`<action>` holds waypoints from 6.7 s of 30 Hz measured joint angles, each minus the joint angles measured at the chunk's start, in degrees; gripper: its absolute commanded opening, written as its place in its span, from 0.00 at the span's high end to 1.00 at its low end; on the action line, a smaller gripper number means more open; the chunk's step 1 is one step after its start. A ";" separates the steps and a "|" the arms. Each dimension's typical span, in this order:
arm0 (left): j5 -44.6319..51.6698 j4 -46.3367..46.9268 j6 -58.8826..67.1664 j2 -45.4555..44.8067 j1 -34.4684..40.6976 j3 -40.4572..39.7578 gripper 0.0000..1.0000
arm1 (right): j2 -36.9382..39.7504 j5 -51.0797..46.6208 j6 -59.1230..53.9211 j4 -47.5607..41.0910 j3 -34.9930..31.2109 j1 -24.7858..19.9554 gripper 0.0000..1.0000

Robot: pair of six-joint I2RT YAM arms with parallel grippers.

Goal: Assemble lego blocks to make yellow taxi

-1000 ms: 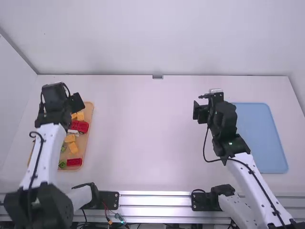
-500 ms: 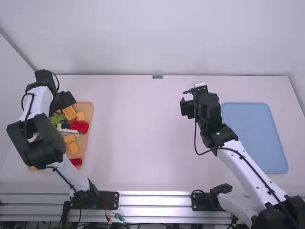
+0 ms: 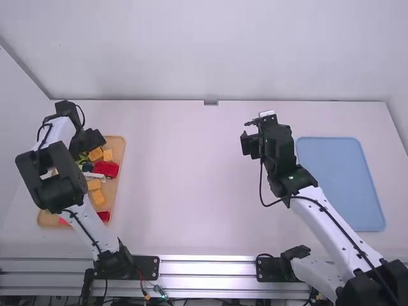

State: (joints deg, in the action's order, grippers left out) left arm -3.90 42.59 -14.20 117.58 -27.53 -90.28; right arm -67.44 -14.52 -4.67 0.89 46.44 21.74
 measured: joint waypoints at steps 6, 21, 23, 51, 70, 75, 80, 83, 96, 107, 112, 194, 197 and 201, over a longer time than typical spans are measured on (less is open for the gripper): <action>2.29 -2.25 -0.39 2.60 0.00 0.00 0.22 | 0.00 0.00 0.02 0.00 0.00 0.00 0.01; 2.67 -6.25 -0.87 5.31 0.00 -0.09 0.20 | 0.00 0.04 0.04 -0.24 0.00 0.02 0.01; 2.64 -6.95 -0.87 5.33 0.00 -0.11 0.19 | 0.00 0.04 0.07 -0.28 0.00 0.02 0.01; 0.94 -11.10 -0.85 5.88 0.00 0.83 0.18 | 0.00 0.04 1.51 -1.49 0.00 0.00 0.01; 0.74 -9.09 -1.25 8.41 0.00 0.09 0.50 | 0.00 0.02 1.51 -1.46 0.00 0.00 0.01; 1.16 -3.13 -1.25 8.87 0.00 -3.39 0.55 | 0.00 0.04 1.49 -1.49 0.02 0.00 0.01; 1.31 2.12 -1.25 8.85 0.07 -9.57 0.65 | 0.00 0.00 1.46 -1.49 0.00 0.00 0.01; 1.27 5.55 -1.11 8.09 0.61 -12.15 0.74 | 0.00 0.02 1.49 -1.49 0.00 0.00 0.01; 13.35 -3.58 17.81 -17.53 18.69 10.16 0.75 | 0.00 0.04 1.51 -2.43 0.00 0.00 0.01; 15.37 -4.46 45.55 -25.14 49.33 27.43 0.94 | 0.94 0.04 1.49 -4.50 0.02 0.00 0.01; 12.17 -7.17 54.42 -19.80 58.93 29.09 0.95 | 5.49 0.04 1.55 -7.82 0.00 0.02 0.01; 3.13 2.12 22.16 3.23 5.03 -0.37 0.25 | 10.14 4.13 0.15 -5.73 0.11 4.39 0.01; 3.17 0.46 24.41 4.22 5.03 -0.35 0.30 | 10.14 4.13 0.15 -5.70 0.11 4.39 0.01; 3.15 -0.20 25.81 4.57 5.03 -0.02 0.44 | 10.14 4.11 0.17 -5.38 0.11 4.39 0.01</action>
State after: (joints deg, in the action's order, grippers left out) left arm -0.75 42.39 11.62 122.15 -22.50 -90.30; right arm -57.30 -10.41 -4.49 -4.49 46.54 26.13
